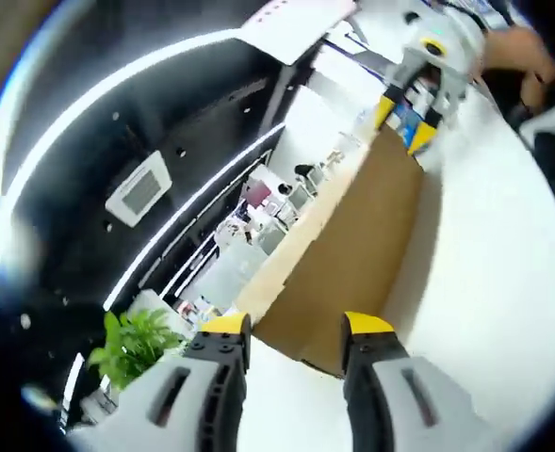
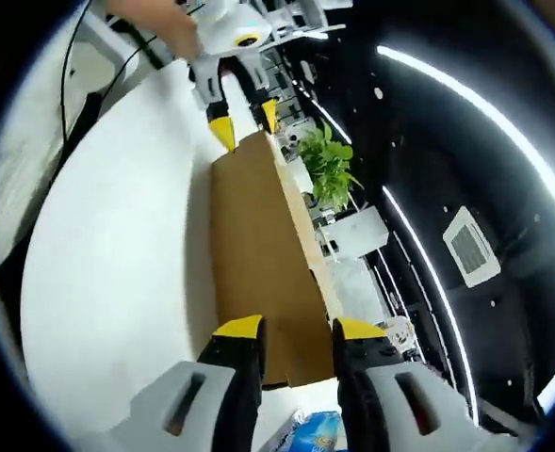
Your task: Operate the shoe box by opening the lid, removing the specified soft item, and placing it in the target area until the item is outside and the box remains undamaged.
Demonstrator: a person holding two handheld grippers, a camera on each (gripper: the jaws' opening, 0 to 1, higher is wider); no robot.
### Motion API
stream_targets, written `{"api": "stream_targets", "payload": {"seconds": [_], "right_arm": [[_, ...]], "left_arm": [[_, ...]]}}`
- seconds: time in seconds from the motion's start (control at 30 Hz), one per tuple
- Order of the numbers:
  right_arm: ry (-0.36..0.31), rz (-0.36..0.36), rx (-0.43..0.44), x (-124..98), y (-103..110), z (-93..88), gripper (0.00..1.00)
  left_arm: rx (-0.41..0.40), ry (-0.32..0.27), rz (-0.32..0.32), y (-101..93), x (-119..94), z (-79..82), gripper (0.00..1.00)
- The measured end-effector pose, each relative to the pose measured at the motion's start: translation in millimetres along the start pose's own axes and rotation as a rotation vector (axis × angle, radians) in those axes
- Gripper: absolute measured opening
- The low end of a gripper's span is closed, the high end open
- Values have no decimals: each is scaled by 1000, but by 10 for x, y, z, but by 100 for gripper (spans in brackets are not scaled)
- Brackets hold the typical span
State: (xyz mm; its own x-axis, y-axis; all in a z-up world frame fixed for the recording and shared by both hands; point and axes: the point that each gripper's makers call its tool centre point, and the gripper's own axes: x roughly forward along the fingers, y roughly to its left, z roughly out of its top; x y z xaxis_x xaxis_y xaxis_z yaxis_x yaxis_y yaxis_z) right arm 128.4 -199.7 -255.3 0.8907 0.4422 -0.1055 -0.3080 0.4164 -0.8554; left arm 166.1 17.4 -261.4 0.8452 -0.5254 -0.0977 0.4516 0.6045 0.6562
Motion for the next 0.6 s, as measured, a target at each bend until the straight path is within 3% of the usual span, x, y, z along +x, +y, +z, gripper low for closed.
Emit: {"api": "stream_targets", "payload": {"seconds": [0.13,0.17,0.2,0.27,0.33,0.37,0.4,0.47,0.53,0.6], "right_arm": [[4,-48,162,-69,-92,22,26],[-27,-51,256,-73,-112,76,28],[-40,-68,367,-69,-145,97,32],[-60,-90,488,-80,-218,114,39],[-100,-110,616,-104,-289,122,44],[-124,-128,722,-108,-327,141,53],[-131,-122,773,-103,-316,152,60],[-114,-136,851,-87,-330,79,68],[-104,-163,854,-81,-351,12,67],[-88,-168,857,-54,-350,-28,70]], "left_arm": [[-117,-45,-2,36,-68,94,43],[-157,-56,5,58,-82,116,45],[-221,-77,11,95,-97,154,48],[-323,-88,20,154,-106,169,55],[-388,-91,2,171,-89,144,55],[-422,-94,-5,169,-93,143,55],[-464,-108,-4,181,-92,150,57],[-595,-151,-36,181,-98,199,63],[-730,-182,-74,180,-107,243,67],[-768,-209,-62,248,-107,234,69]]}}
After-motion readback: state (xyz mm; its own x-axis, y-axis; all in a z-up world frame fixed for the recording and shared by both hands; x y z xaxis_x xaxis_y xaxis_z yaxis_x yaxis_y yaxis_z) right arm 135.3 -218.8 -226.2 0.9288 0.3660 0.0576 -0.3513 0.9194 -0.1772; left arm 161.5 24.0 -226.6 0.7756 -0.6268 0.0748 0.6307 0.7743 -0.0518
